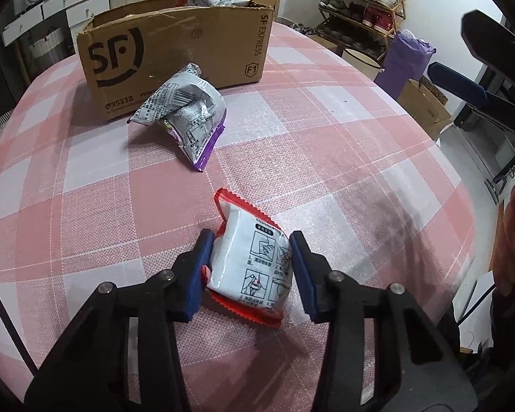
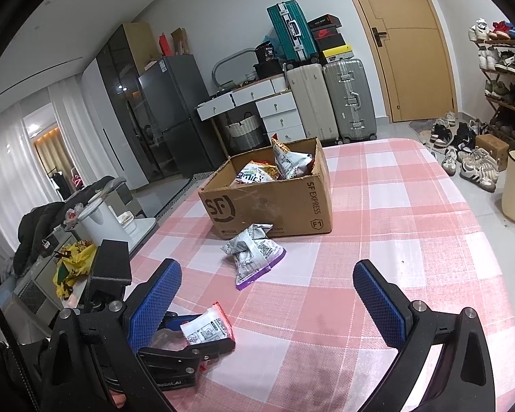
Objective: Organize snacks
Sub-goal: 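Grasp the red-edged white pack with the left tool, then grasp the silver printed bag with the right tool while the left tool holds the white pack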
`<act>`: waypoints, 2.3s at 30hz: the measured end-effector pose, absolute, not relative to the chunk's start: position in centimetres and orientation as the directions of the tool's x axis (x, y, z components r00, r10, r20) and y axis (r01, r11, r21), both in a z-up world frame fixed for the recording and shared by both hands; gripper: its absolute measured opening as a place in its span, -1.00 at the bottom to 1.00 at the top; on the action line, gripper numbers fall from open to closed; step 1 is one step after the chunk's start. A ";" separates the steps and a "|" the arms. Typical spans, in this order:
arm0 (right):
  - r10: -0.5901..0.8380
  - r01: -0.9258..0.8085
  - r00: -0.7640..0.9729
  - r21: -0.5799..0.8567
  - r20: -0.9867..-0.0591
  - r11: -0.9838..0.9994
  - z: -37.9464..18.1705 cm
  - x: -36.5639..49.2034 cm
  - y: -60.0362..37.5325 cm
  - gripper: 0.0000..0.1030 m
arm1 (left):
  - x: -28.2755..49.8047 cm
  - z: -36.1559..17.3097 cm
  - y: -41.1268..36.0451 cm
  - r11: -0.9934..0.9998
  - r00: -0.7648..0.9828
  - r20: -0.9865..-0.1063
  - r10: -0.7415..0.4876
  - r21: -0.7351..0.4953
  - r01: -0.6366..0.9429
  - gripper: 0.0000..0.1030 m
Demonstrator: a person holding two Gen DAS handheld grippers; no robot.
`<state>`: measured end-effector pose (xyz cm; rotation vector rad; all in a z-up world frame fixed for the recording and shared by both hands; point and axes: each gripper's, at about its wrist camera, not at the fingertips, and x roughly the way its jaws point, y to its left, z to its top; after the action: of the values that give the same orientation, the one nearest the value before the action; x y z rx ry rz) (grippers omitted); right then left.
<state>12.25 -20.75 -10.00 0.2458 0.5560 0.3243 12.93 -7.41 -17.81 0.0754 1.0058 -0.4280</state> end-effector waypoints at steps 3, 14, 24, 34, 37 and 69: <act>0.366 -0.234 0.803 0.317 -0.469 0.919 -10.0 12.0 -20.7 0.98 | 12.8 -17.4 -6.9 0.918 0.469 -0.827 -0.311 -0.132 0.374 -0.20; 0.366 -0.241 0.793 0.302 -0.487 0.922 -10.3 12.2 -19.9 0.98 | 12.3 -15.8 -2.6 0.940 0.505 -0.808 -0.302 -0.165 0.299 -0.20; 0.401 -0.273 0.747 0.306 -0.530 0.912 -12.1 15.7 -18.2 0.98 | 13.0 -15.4 1.9 0.954 0.527 -0.798 -0.294 -0.208 0.216 -0.20; 0.446 -0.324 0.673 0.306 -0.591 0.895 -14.1 21.0 -16.0 0.98 | 14.6 -15.3 4.2 0.955 0.537 -0.789 -0.298 -0.249 0.163 -0.19; 0.457 -0.336 0.650 0.310 -0.607 0.890 -14.8 22.7 -15.2 0.98 | 15.0 -15.6 4.6 0.954 0.533 -0.791 -0.300 -0.260 0.151 -0.19; 0.462 -0.447 0.502 0.238 -0.731 0.862 -20.2 30.8 -8.7 0.07 | 15.9 -17.1 5.8 0.948 0.486 -0.815 -0.315 -0.294 0.121 -0.45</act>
<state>30.75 -8.74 -20.19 0.0182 0.8892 0.5495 15.86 5.80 -17.12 -0.2078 1.0313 -0.2671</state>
